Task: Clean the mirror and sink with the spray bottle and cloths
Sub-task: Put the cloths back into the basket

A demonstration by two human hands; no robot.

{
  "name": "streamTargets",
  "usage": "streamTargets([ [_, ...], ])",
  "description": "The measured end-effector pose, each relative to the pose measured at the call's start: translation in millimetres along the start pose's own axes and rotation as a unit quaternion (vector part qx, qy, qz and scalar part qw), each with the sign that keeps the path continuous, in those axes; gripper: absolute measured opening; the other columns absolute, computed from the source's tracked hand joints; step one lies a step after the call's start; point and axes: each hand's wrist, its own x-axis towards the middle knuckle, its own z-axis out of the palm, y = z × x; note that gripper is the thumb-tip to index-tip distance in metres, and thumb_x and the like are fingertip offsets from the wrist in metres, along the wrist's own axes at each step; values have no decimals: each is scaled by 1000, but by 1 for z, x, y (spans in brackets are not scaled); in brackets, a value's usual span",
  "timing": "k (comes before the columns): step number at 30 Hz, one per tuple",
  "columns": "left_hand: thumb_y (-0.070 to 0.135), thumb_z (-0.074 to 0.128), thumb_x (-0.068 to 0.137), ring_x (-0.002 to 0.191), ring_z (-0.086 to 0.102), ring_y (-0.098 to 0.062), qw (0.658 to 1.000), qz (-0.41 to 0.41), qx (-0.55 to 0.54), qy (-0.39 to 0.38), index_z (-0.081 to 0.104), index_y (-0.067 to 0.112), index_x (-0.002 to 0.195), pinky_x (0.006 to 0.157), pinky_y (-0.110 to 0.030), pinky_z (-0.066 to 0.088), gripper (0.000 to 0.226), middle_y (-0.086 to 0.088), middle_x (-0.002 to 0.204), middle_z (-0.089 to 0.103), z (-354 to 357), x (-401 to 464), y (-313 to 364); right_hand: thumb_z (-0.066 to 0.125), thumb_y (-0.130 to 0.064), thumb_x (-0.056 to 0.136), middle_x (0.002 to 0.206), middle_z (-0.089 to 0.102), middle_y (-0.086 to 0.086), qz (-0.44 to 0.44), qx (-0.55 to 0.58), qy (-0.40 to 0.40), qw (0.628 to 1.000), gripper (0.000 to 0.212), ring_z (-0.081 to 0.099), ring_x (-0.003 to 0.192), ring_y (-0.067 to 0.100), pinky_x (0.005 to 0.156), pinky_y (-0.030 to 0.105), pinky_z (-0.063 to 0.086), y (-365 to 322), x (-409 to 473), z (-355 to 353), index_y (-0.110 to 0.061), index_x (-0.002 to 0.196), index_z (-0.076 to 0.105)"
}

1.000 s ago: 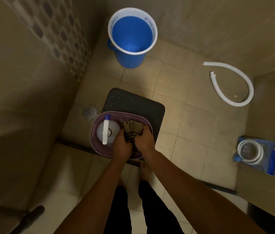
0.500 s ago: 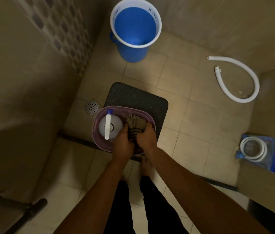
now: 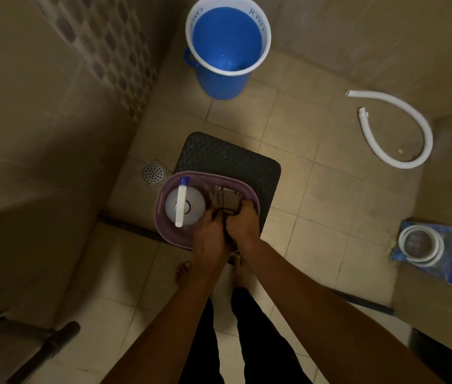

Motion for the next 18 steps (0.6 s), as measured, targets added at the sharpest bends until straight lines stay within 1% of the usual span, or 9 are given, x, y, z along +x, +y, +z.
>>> streamTargets([
  [5,22,59,92,114,56,-22,997,-6,48,-64,59,11,121,103,-31,39,31,-9,124,61,1,9,-1,52,-12,98,130,58,9,17,3,-16,1000,36,54,118,27,101,36,45,0,3,1,-16,133,48],
  [7,17,60,91,119,54,-27,995,-19,53,-82,58,9,123,104,-36,39,33,-13,130,57,1,8,-4,53,-12,97,132,57,9,20,-4,-23,1000,38,53,120,27,104,38,44,-1,3,3,-15,134,47],
  [10,9,62,87,121,51,-38,995,-40,34,-81,58,2,123,100,-49,44,37,-20,134,51,-1,7,-6,54,-12,96,133,56,11,28,-12,-32,999,40,53,121,28,106,40,45,-3,4,4,-15,135,46],
  [12,12,63,86,119,52,-39,994,-39,53,-85,59,2,121,97,-52,46,37,-20,132,52,2,7,-10,53,-12,97,133,55,10,39,-7,-37,999,40,52,122,28,105,40,44,-5,4,2,-14,136,46],
  [13,18,60,86,119,52,-39,993,-42,54,-92,58,1,122,96,-53,46,40,-20,131,52,2,7,-12,52,-12,97,132,55,10,44,-1,-38,998,39,52,122,28,104,39,44,-5,4,2,-14,135,46],
  [15,41,47,81,120,52,-42,994,-37,16,-99,53,1,125,97,-56,46,60,-22,133,51,6,5,-15,50,-11,98,129,57,10,48,24,-34,998,33,54,115,26,101,38,45,-4,4,1,-15,131,49],
  [16,47,43,79,121,52,-41,993,-42,-6,-106,51,2,127,98,-55,45,66,-21,133,52,10,6,-17,48,-11,99,126,59,9,51,41,-30,997,30,54,109,23,98,37,45,-4,3,1,-16,128,51],
  [17,45,47,81,119,54,-37,992,-51,-2,-114,51,4,127,99,-52,46,63,-19,130,55,7,5,-12,46,-11,100,123,59,8,57,59,-27,996,27,53,102,20,96,35,46,-3,2,2,-17,125,52],
  [18,38,55,85,115,57,-31,992,-51,30,-113,53,7,126,99,-47,47,52,-15,126,59,5,4,-9,43,-12,100,120,58,7,68,79,-25,994,26,51,98,17,94,35,46,-3,2,3,-18,124,52],
])
